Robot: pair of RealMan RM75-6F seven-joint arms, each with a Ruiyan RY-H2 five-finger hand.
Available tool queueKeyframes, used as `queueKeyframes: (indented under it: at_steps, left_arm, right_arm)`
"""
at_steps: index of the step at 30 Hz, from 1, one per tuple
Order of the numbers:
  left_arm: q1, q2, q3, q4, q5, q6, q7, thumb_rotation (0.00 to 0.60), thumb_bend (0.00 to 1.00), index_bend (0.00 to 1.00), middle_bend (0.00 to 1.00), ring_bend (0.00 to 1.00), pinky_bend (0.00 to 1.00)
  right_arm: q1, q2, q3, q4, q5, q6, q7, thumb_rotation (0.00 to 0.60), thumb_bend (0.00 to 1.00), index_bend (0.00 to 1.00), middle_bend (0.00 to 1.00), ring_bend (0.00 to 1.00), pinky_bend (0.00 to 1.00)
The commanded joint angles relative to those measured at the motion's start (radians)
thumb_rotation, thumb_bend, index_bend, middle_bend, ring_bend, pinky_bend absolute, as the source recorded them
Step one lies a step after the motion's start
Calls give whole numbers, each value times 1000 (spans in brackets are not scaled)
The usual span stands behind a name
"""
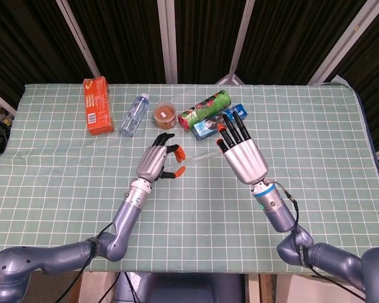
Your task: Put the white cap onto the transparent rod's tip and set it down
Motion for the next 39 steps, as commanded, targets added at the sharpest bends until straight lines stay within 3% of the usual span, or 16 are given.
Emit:
queueKeyframes:
  at_steps: [1,39]
  left_arm:
    - [1,-2,-1,0,-1,1,0,600,791,565,570,106,0]
    - [4,-19,-6,-12,-6,6,13,600,791,565,569,107,0]
  right_arm:
    - [-1,-2,-1,2,2,0,-2,600,340,613,276,84,0]
    - [-5,-18,-13,3,2,10,-12,600,339,613,276,84,0]
